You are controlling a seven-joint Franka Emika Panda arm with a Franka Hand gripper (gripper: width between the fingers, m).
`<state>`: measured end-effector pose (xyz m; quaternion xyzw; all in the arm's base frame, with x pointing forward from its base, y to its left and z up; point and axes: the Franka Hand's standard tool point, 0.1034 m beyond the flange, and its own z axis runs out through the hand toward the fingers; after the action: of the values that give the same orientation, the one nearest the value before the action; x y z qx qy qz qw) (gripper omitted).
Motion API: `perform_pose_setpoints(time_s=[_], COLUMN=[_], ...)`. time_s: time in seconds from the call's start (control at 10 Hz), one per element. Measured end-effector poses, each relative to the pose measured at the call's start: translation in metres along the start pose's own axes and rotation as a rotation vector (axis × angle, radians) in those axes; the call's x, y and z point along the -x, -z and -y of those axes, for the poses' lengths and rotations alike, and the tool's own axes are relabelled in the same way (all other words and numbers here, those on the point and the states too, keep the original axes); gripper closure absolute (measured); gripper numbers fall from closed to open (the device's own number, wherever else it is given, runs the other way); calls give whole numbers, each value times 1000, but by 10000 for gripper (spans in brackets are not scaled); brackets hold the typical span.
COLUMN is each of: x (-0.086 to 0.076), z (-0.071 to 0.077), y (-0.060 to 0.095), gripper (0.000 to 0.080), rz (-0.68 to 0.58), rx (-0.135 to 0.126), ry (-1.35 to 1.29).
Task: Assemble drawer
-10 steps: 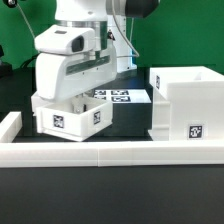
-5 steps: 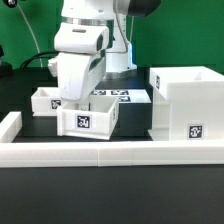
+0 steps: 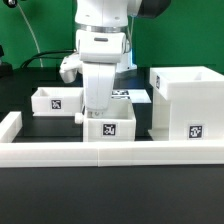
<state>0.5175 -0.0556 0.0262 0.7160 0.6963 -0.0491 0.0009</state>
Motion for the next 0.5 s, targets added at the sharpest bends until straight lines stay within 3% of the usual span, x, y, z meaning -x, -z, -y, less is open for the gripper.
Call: perform_pose_setpoints(time_s=[0.3, 0.5], x=[1, -6], z=[1, -2], y=[-1, -1], gripper=[757, 757], rz=[0, -4], rx=[-4, 29], ry=[-3, -16])
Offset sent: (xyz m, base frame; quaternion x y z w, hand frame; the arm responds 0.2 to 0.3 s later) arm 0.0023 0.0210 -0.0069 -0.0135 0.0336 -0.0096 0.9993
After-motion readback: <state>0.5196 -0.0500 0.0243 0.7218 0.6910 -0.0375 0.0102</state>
